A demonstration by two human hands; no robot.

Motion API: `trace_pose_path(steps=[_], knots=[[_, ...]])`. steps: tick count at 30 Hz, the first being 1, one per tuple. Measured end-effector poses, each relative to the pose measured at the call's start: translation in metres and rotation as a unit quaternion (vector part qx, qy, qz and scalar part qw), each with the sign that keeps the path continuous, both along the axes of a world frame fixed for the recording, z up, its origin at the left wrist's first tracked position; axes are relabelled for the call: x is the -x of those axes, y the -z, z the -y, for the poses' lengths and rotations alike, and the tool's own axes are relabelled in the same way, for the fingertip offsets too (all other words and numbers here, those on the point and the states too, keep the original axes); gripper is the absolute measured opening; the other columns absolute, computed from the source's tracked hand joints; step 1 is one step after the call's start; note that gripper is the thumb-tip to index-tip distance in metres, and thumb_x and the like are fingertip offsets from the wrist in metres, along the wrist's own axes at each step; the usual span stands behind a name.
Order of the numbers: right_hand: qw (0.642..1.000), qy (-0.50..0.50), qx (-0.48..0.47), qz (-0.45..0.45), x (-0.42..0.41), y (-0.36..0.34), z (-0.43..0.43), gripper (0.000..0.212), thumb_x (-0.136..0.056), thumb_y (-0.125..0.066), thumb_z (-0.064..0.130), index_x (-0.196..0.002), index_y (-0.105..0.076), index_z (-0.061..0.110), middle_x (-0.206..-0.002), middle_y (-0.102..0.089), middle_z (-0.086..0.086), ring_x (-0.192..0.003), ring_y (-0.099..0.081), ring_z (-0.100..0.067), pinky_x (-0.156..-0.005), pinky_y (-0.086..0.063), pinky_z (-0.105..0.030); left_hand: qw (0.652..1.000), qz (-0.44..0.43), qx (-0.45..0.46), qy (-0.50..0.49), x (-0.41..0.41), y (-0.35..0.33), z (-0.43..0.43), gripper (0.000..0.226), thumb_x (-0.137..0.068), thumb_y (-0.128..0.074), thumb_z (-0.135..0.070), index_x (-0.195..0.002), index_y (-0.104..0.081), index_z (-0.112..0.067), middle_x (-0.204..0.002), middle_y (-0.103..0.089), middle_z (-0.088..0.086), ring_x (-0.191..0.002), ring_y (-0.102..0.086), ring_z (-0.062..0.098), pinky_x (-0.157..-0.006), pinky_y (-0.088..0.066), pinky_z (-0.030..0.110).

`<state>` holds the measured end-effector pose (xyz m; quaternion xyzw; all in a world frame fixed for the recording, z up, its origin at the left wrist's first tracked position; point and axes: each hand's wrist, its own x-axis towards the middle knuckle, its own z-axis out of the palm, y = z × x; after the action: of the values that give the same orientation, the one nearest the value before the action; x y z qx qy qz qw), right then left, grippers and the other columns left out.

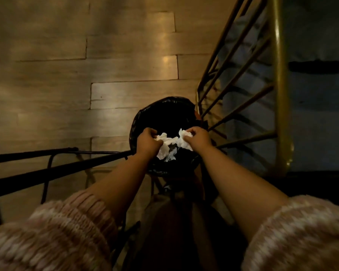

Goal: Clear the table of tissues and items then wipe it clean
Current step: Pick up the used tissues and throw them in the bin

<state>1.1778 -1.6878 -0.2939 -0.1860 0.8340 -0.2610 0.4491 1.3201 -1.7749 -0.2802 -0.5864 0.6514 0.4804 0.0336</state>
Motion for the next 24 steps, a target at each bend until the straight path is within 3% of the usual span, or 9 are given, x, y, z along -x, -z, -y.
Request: trace_pose_path(steps=[4,8,14,17,20,24], knots=[[0.999,-0.028,-0.008,0.019,0.003,0.045,0.005,0.027,-0.09,-0.057,0.006,-0.116,-0.059,-0.002,-0.116,-0.06,-0.022,-0.109,-0.055,-0.035,-0.083,-0.043,-0.031,0.999,0.021,-0.012,0.023,-0.004,0.044,0.003,0.039,-0.087,-0.063,-0.008,-0.122,-0.05,0.003,-0.121,-0.057,0.019,-0.112,-0.052,0.031,-0.083,-0.036,0.025],[0.996,-0.075,-0.029,0.04,0.006,0.035,-0.002,0.035,-0.094,-0.053,0.011,-0.128,-0.054,0.002,-0.122,-0.057,-0.022,-0.113,-0.054,-0.036,-0.095,-0.042,-0.036,0.998,0.044,-0.008,0.051,-0.001,0.027,0.006,0.038,-0.092,-0.057,-0.014,-0.125,-0.051,0.002,-0.124,-0.057,0.02,-0.116,-0.051,0.032,-0.091,-0.038,0.03],[0.993,-0.111,-0.036,0.033,0.0,-0.076,-0.026,0.033,-0.096,-0.051,0.018,-0.124,-0.056,0.001,-0.123,-0.059,-0.019,-0.113,-0.054,-0.034,-0.096,-0.045,-0.039,0.99,0.064,-0.009,0.122,0.008,-0.079,-0.005,0.043,-0.093,-0.056,-0.022,-0.131,-0.045,-0.004,-0.125,-0.056,0.017,-0.112,-0.054,0.031,-0.083,-0.041,0.032],[0.994,-0.111,-0.017,0.004,-0.001,-0.141,-0.045,0.037,-0.096,-0.05,0.02,-0.128,-0.054,0.002,-0.127,-0.057,-0.019,-0.116,-0.053,-0.034,-0.096,-0.045,-0.038,0.976,0.06,-0.019,0.207,0.018,-0.143,-0.025,0.055,-0.093,-0.057,-0.026,-0.139,-0.034,-0.008,-0.136,-0.048,0.014,-0.121,-0.049,0.029,-0.092,-0.042,0.034],[0.995,-0.084,0.021,-0.058,0.006,-0.199,-0.076,0.041,-0.096,-0.051,0.024,-0.135,-0.049,0.011,-0.131,-0.056,-0.012,-0.12,-0.053,-0.027,-0.096,-0.043,-0.031,0.947,0.037,-0.002,0.319,0.032,-0.197,-0.047,0.057,-0.094,-0.053,-0.03,-0.143,-0.03,-0.011,-0.144,-0.039,0.01,-0.127,-0.044,0.026,-0.099,-0.038,0.032],[0.988,-0.034,0.035,-0.149,0.027,-0.255,-0.13,0.047,-0.096,-0.048,0.027,-0.141,-0.041,0.015,-0.136,-0.051,-0.012,-0.124,-0.048,-0.03,-0.101,-0.04,-0.036,0.887,0.004,0.06,0.457,0.064,-0.25,-0.075,0.052,-0.097,-0.046,-0.033,-0.143,-0.032,-0.013,-0.147,-0.036,0.008,-0.132,-0.038,0.024,-0.103,-0.032,0.03]])
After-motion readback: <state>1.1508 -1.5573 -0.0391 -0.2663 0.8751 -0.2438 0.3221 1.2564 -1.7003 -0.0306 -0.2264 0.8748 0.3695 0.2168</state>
